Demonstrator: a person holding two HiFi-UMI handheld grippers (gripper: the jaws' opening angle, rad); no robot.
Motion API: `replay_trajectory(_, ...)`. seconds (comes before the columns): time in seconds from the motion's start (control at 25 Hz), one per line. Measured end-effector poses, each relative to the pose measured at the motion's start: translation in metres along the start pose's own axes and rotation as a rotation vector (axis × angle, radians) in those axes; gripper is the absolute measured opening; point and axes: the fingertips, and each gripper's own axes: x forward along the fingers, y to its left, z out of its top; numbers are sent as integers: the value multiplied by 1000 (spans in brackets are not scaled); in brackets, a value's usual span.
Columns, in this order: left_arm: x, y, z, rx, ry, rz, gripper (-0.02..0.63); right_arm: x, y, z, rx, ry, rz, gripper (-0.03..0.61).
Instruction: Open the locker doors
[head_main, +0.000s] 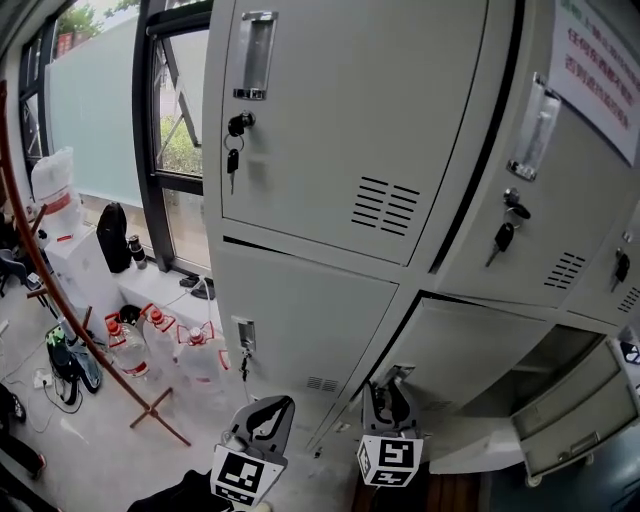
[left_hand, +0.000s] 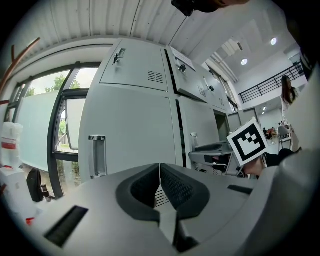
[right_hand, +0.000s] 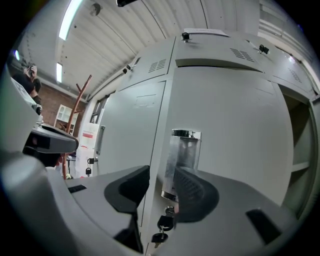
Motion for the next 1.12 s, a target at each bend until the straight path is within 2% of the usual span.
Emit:
replay_trajectory(0.24, -6, -3, 3, -3, -19, -59, 26, -19, 2, -1, 1, 12, -68, 132)
replay_trajectory(0.68, -16, -30, 8, 11, -47, -196, 26, -64, 7, -4, 12, 25, -148, 138)
replay_trajectory(0.84, -17, -40, 10, 12, -106, -238, 26, -82, 8, -4, -1, 26, -184, 138)
replay_trajectory(1.12, -21, -60, 11, 17, -71, -323, 26, -110, 6, -6, -4, 31, -246, 133)
